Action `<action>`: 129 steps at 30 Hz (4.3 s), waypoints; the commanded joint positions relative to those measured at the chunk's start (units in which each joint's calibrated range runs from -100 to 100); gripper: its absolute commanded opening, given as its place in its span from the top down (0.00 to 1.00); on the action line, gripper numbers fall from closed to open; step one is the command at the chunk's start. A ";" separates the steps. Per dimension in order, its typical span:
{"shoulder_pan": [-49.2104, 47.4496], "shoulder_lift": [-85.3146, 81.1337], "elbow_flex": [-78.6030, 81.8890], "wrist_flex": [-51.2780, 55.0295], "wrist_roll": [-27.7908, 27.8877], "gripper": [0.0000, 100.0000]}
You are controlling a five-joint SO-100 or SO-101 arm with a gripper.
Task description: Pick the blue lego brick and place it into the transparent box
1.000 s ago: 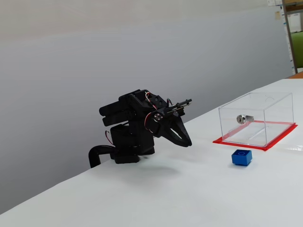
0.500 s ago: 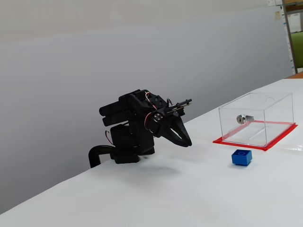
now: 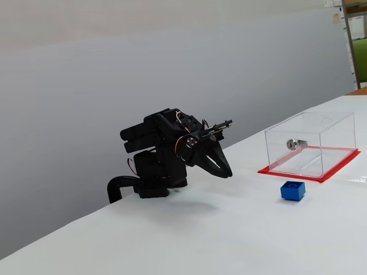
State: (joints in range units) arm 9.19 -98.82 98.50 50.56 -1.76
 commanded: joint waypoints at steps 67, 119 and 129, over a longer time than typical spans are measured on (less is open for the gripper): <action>0.39 -0.93 0.78 -0.08 -0.49 0.98; -16.84 55.07 -55.37 0.27 -0.17 0.82; -17.51 65.17 -63.15 -0.34 3.32 0.70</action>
State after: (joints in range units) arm -8.23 -35.56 41.57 51.07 -0.20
